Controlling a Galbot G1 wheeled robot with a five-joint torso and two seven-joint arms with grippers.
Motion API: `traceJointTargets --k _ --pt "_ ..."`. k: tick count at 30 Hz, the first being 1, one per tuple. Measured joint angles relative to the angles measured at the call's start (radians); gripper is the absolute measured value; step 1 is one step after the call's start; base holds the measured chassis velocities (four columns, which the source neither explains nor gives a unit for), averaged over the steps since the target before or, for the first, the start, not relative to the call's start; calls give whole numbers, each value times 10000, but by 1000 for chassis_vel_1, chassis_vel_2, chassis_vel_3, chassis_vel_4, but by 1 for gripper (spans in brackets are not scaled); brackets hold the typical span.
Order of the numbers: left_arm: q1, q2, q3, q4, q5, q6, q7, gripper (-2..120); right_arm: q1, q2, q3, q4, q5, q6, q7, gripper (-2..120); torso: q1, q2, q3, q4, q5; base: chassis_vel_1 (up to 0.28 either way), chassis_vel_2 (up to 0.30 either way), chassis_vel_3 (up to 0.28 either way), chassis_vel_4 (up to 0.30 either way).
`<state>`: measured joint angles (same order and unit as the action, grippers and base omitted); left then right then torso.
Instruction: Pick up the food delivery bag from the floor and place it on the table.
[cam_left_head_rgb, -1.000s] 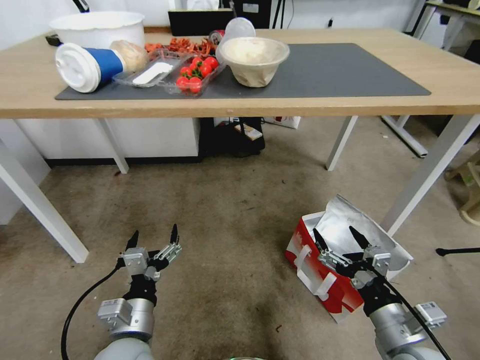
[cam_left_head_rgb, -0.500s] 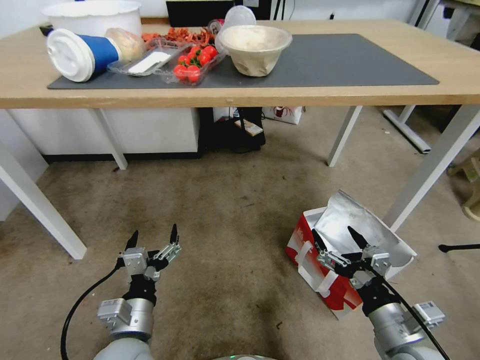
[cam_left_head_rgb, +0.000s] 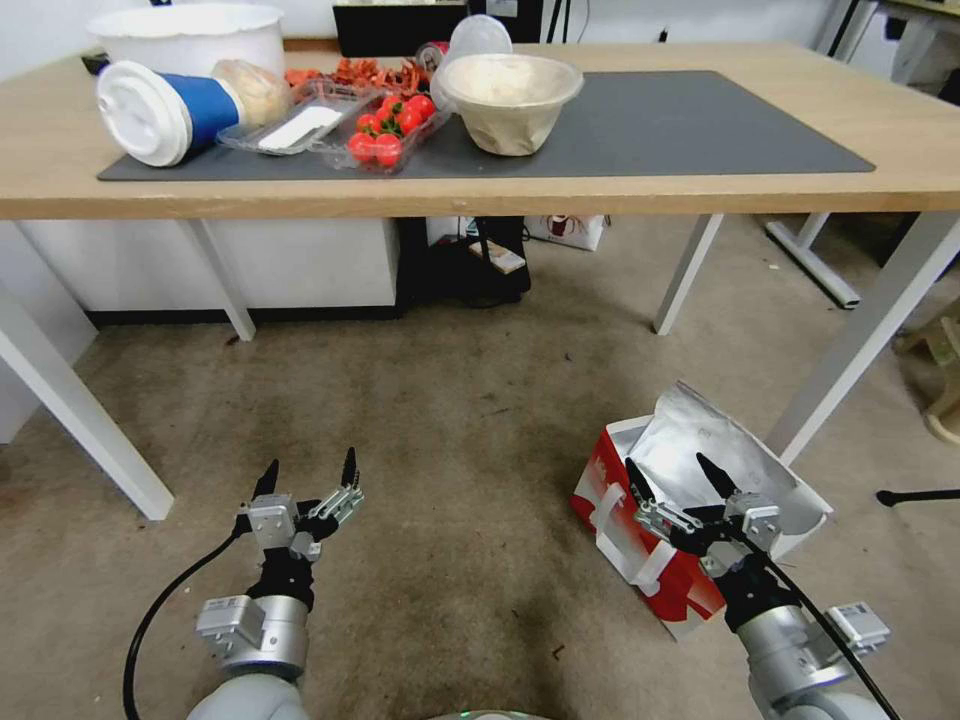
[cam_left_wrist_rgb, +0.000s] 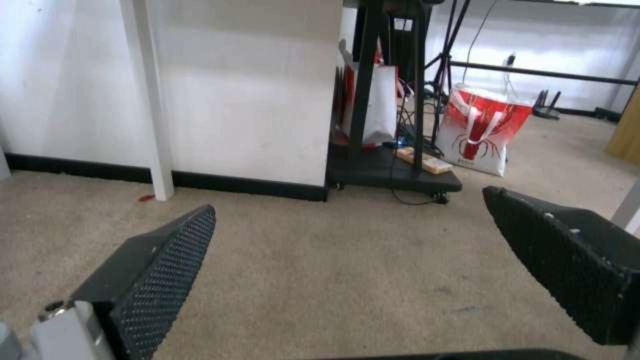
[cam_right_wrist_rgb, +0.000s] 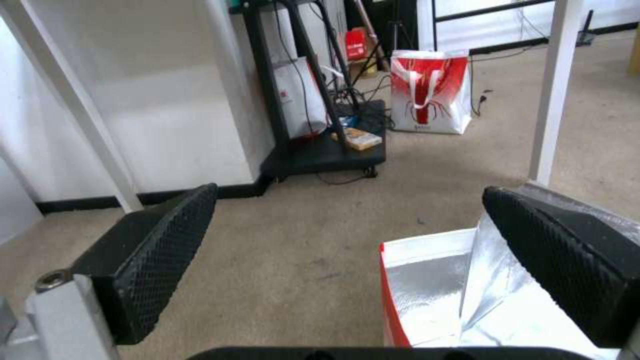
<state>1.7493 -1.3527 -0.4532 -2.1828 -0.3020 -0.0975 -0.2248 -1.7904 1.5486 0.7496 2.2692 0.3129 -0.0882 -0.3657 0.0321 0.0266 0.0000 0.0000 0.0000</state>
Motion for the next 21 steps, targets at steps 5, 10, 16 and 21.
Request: traceJointTargets --k 5,10,16,21 --pt "2 6 10 0 -12 -8 0 100 -23 12 13 29 4 -2 0 100 4 17 0 0 -1 0 0 0 0" --pt "-8 6 -4 110 90 -315 144 100 -27 18 14 39 3 -1 9 100 5 25 0 0 -2 0 0 0 0" --pt "46 -2 -55 127 272 -439 470 100 -8 -37 26 59 13 6 33 100 8 36 0 0 -1 0 0 0 0" --pt "181 -2 -74 -38 440 -274 764 100 9 -353 139 77 -12 402 -14 100 9 43 -1 0 0 0 0 0 0"
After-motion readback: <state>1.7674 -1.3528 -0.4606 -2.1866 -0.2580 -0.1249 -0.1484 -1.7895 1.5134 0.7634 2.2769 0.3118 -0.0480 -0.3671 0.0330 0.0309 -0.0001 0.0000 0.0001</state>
